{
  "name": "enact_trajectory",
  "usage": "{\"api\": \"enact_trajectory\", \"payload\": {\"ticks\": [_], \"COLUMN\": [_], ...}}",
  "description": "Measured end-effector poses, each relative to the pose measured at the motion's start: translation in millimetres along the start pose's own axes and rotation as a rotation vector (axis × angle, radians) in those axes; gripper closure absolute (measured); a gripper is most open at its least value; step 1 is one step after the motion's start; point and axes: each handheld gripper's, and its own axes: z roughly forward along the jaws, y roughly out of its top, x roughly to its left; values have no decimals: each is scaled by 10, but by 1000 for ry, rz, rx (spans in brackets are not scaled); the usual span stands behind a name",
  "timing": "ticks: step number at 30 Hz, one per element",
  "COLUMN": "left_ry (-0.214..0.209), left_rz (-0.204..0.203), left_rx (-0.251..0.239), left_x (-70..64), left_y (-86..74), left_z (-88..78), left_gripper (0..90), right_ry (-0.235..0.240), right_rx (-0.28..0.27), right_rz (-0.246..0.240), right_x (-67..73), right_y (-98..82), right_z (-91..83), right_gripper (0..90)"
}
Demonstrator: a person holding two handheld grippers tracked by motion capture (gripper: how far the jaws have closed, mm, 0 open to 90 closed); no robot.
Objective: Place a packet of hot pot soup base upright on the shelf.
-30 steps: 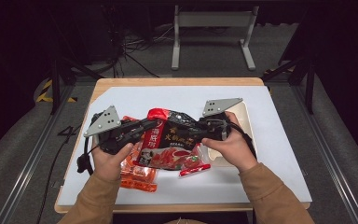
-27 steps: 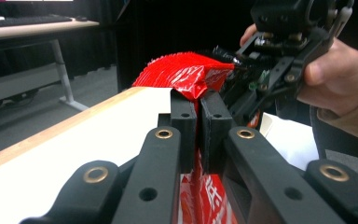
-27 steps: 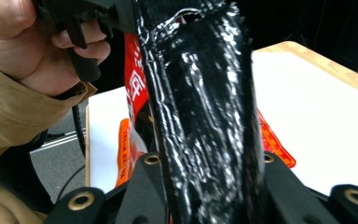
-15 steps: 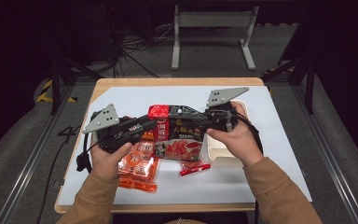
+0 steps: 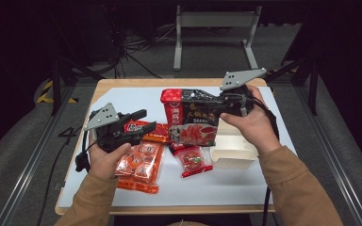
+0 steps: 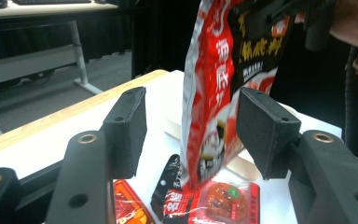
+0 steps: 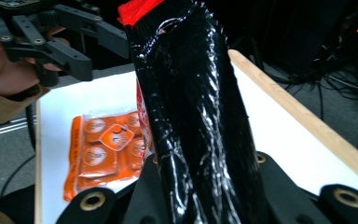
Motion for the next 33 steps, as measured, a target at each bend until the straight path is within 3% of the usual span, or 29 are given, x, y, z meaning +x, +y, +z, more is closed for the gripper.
{"api": "enact_trajectory", "payload": {"ticks": [6, 22, 33], "left_ry": [22, 55, 79], "left_rz": [-39, -73, -84], "left_rx": [13, 31, 41], "left_x": [65, 181, 249], "left_y": [-49, -121, -162], "left_z": [3, -32, -77], "left_gripper": [402, 386, 384], "right_ry": [-39, -109, -166], "right_rx": [10, 21, 42], "right_rz": [-26, -35, -74], "right_x": [-189, -619, -863], "right_y": [31, -67, -133], "right_z": [-114, -280, -333], "right_gripper": [809, 804, 802]}}
